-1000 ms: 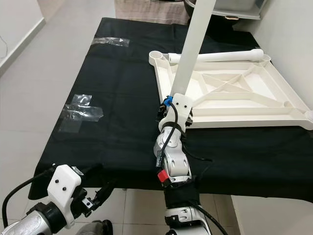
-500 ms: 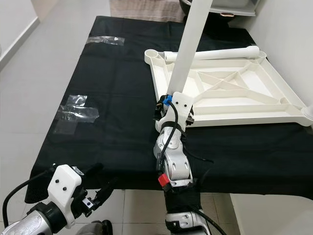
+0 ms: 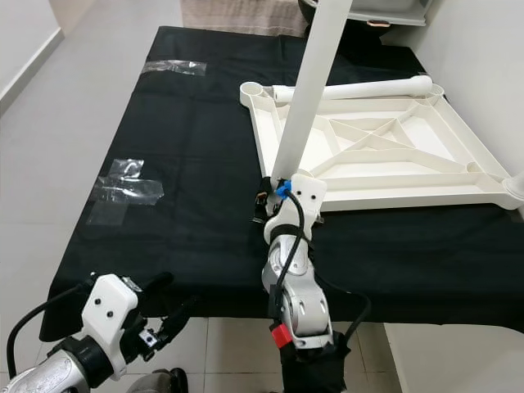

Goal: Building children table

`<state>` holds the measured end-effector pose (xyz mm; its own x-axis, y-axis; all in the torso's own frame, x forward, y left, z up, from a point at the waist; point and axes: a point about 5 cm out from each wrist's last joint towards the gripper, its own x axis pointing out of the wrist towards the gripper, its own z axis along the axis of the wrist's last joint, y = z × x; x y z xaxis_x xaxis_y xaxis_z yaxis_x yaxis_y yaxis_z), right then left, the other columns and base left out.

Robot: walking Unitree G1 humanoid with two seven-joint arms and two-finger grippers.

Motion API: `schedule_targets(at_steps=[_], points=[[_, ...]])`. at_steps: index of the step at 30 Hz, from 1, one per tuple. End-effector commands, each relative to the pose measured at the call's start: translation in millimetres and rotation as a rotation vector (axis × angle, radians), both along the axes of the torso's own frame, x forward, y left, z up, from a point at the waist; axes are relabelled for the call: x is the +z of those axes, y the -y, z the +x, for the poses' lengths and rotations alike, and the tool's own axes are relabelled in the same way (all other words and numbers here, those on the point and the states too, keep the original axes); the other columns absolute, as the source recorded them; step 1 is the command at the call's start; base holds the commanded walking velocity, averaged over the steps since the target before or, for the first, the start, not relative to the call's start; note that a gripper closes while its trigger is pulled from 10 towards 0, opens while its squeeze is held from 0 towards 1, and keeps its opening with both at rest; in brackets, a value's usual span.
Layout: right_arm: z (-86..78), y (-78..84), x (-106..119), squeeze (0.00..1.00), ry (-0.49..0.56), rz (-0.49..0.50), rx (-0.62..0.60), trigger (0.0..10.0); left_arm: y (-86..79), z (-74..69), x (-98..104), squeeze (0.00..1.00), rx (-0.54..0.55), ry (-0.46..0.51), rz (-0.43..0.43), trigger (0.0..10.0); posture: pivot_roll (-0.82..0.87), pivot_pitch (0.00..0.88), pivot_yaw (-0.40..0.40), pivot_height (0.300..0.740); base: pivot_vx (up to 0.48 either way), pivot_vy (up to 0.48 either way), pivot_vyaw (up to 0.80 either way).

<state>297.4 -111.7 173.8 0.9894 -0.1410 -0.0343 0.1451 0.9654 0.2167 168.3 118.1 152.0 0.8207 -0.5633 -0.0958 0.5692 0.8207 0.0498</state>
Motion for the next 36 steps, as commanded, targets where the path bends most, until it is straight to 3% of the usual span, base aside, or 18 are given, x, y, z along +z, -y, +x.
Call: schedule_targets(at_steps=[1, 11, 20, 31, 36], points=[[-7.3, 2.2, -4.0, 0.00, -0.020, 0.005, 0.022, 10.0, 0.5, -0.9, -3.9, 0.00, -0.002, -0.011, 0.004, 10.0, 0.16, 0.179, -0.070, 0.740, 0.000, 0.000, 0.00], [-24.7, -2.3, -11.2, 0.00, -0.025, -0.002, 0.196, 10.0, -0.3, 1.6, -6.1, 0.00, 0.003, -0.010, 0.009, 10.0, 0.15, 0.166, -0.071, 0.740, 0.000, 0.000, 0.00], [-49.7, 27.9, -34.8, 0.00, -0.083, -0.173, 0.176, 10.0, -11.2, 1.4, -13.6, 0.00, 0.116, -0.035, 0.040, 10.0, 0.14, 0.131, -0.073, 0.740, 0.000, 0.000, 0.00], [-51.6, 46.1, -42.8, 0.00, -0.044, -0.260, 0.214, 10.0, -21.9, 8.3, -22.2, 0.00, 0.309, -0.044, 0.044, 10.0, 0.13, 0.075, -0.086, 0.740, 0.000, 0.000, 0.00], [-49.4, 68.3, -52.4, 0.00, -0.085, -0.310, 0.103, 10.0, -25.8, 11.1, -24.4, 0.00, 0.358, -0.028, 0.063, 10.0, 0.13, 0.044, -0.092, 0.740, 0.000, 0.000, 0.00]])
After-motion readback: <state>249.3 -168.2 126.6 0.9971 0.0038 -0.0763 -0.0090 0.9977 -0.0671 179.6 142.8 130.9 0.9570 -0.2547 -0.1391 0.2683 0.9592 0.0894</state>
